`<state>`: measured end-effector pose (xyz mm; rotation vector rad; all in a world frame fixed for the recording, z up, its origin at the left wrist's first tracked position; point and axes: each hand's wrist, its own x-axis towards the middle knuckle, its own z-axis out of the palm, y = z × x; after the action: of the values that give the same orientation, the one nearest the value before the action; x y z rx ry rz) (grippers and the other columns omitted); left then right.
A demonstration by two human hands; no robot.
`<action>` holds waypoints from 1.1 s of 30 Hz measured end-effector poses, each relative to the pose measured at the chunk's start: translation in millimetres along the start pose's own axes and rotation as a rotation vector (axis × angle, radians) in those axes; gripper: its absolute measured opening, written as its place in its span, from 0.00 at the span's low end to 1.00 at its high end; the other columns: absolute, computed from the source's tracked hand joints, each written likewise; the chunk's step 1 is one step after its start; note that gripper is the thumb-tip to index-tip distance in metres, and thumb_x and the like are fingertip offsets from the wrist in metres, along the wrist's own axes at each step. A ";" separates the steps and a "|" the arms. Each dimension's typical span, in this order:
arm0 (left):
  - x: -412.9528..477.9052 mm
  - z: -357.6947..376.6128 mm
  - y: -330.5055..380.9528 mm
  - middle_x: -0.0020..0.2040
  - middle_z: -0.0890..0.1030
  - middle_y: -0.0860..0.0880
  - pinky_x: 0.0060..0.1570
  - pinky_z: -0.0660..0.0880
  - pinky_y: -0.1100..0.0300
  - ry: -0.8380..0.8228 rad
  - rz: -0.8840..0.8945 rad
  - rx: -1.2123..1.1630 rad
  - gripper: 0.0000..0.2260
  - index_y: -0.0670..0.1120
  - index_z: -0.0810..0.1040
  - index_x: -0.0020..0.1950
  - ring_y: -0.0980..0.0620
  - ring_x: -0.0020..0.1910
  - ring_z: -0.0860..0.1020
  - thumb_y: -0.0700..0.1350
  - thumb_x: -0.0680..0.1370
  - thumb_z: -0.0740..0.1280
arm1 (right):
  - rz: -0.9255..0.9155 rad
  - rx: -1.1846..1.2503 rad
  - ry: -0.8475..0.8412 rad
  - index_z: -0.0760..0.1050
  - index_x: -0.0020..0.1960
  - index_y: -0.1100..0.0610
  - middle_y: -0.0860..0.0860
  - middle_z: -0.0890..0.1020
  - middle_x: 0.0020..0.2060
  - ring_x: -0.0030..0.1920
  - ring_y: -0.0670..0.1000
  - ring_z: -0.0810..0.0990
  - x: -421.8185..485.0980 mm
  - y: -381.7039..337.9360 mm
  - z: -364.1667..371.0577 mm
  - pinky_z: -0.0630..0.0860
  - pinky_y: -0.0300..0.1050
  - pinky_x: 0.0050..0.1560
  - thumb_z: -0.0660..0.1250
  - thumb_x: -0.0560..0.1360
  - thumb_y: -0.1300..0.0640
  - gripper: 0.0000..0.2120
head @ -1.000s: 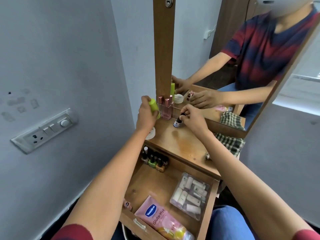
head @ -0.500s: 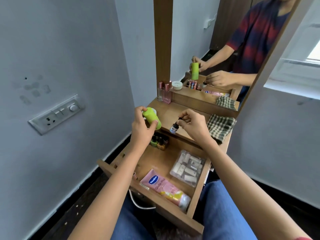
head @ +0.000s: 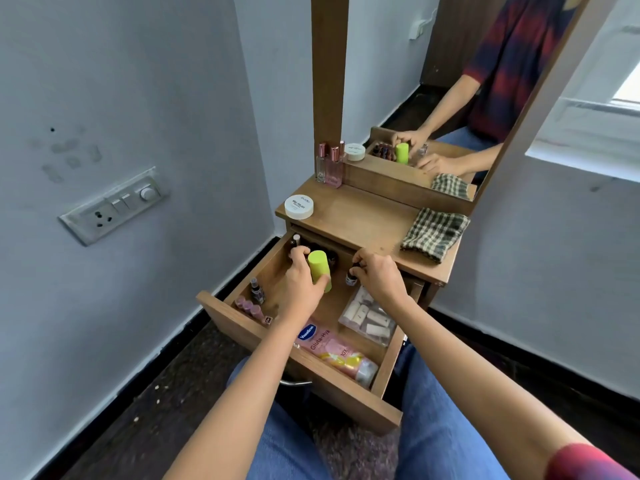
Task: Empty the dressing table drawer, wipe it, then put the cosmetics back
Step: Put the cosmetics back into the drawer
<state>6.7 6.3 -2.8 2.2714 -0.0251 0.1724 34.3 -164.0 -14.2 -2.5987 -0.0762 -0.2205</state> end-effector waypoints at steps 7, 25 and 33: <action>0.6 9.3 -9.7 0.60 0.77 0.43 0.53 0.76 0.55 -0.042 -0.099 0.070 0.21 0.46 0.66 0.64 0.45 0.58 0.78 0.42 0.75 0.71 | -0.004 -0.225 -0.100 0.74 0.53 0.60 0.58 0.83 0.45 0.45 0.61 0.80 4.9 0.4 7.9 0.73 0.48 0.37 0.64 0.78 0.60 0.05; 15.7 41.6 -0.1 0.57 0.77 0.41 0.48 0.73 0.57 -0.086 -0.148 0.080 0.18 0.43 0.68 0.62 0.45 0.54 0.77 0.34 0.75 0.67 | -0.076 -0.414 -0.067 0.71 0.55 0.57 0.54 0.79 0.40 0.37 0.59 0.81 -1.5 10.5 14.1 0.69 0.46 0.28 0.62 0.78 0.60 0.06; 16.5 60.1 10.0 0.61 0.75 0.41 0.54 0.72 0.58 0.009 -0.178 0.067 0.18 0.41 0.68 0.63 0.44 0.59 0.76 0.34 0.74 0.68 | -0.047 -0.256 -0.034 0.68 0.68 0.55 0.55 0.81 0.48 0.44 0.59 0.81 -10.8 19.4 14.3 0.77 0.51 0.36 0.59 0.80 0.59 0.17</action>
<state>29.3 -45.2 -31.5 2.3259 0.1897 0.0900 27.6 -173.5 -37.8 -2.8577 -0.1293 -0.2155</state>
